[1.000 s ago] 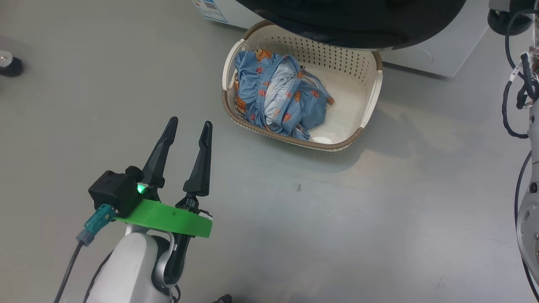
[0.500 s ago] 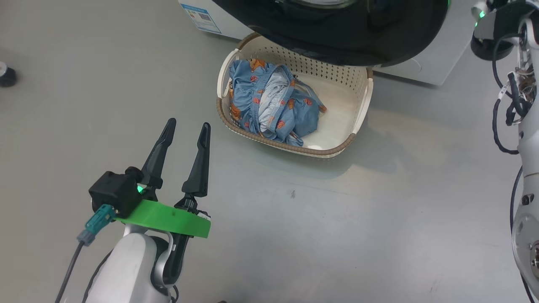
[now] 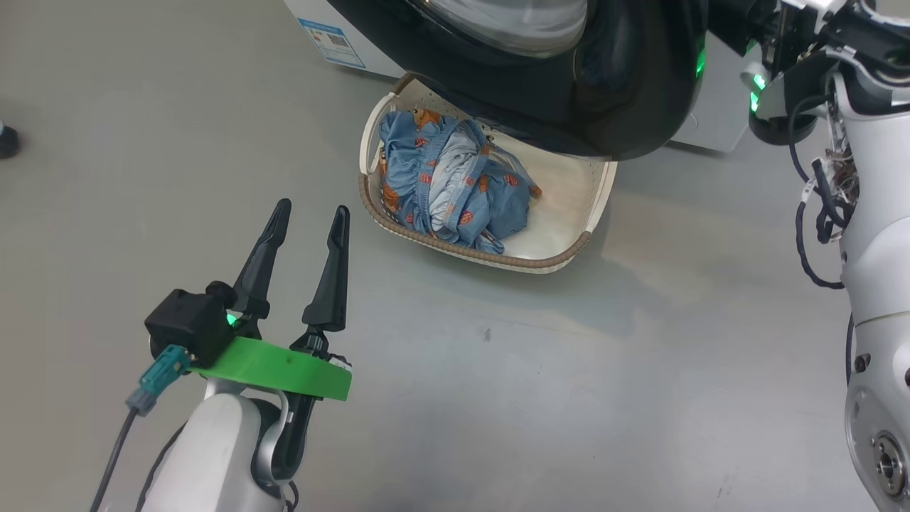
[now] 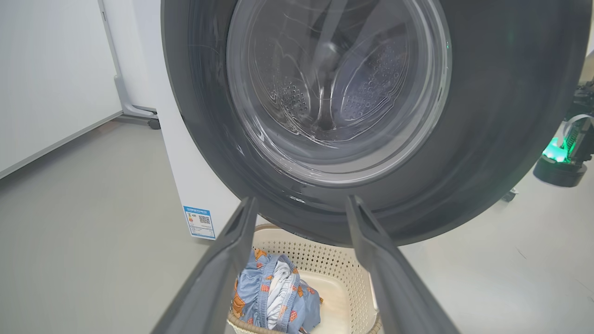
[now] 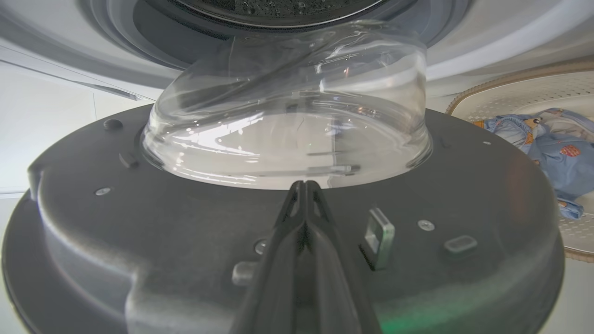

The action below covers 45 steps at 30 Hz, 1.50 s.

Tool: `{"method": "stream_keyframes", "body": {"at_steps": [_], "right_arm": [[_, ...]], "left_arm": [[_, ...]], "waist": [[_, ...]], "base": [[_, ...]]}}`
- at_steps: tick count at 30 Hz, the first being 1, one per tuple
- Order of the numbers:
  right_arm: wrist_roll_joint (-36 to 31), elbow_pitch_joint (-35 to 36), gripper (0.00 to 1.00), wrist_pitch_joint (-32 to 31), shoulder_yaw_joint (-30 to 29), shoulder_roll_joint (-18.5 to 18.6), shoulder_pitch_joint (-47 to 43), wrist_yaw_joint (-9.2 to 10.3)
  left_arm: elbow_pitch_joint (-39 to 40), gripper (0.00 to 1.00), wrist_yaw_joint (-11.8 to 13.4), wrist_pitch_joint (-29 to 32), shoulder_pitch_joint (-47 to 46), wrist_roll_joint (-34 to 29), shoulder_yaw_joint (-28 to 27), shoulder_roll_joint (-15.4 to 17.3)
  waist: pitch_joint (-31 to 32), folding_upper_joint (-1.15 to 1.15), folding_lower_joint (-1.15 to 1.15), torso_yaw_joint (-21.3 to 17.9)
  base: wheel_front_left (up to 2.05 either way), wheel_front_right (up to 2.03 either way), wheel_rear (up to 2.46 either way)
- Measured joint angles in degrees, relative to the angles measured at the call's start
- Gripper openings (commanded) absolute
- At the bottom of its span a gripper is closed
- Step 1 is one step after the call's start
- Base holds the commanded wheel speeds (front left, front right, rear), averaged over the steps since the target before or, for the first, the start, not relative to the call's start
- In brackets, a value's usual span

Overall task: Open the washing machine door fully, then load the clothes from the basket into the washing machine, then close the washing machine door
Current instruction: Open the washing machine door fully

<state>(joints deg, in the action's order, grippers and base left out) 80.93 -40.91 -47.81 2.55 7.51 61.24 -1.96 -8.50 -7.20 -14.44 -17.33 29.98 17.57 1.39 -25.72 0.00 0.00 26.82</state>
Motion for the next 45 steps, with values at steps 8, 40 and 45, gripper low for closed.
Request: {"method": "stream_keyframes", "body": {"at_steps": [8, 40, 45], "right_arm": [[0.8, 0.2, 0.00, -4.1, 1.8, -0.5, -2.1, -0.54], [4.9, 6.0, 0.00, -12.5, 11.4, -2.7, -12.7, -1.49], [9.4, 8.1, 0.00, -12.9, 14.5, -2.5, -14.1, -1.49]], "left_arm": [[-0.3, 1.00, 0.0, 0.0, 0.1, -0.9, -0.5, 0.0], [-2.8, 1.00, 0.4, 0.0, 3.0, -1.3, -2.6, 0.0], [-2.8, 1.00, 0.8, 0.0, 3.3, -1.3, -3.6, 0.0]], "waist": [[1.2, 0.00, 0.00, -0.2], [5.7, 0.00, 0.00, 3.7], [6.4, 0.00, -0.01, 4.3]], "base": [[0.00, 0.00, 0.00], [0.00, 0.00, 0.00], [0.00, 0.00, 0.00]]}}
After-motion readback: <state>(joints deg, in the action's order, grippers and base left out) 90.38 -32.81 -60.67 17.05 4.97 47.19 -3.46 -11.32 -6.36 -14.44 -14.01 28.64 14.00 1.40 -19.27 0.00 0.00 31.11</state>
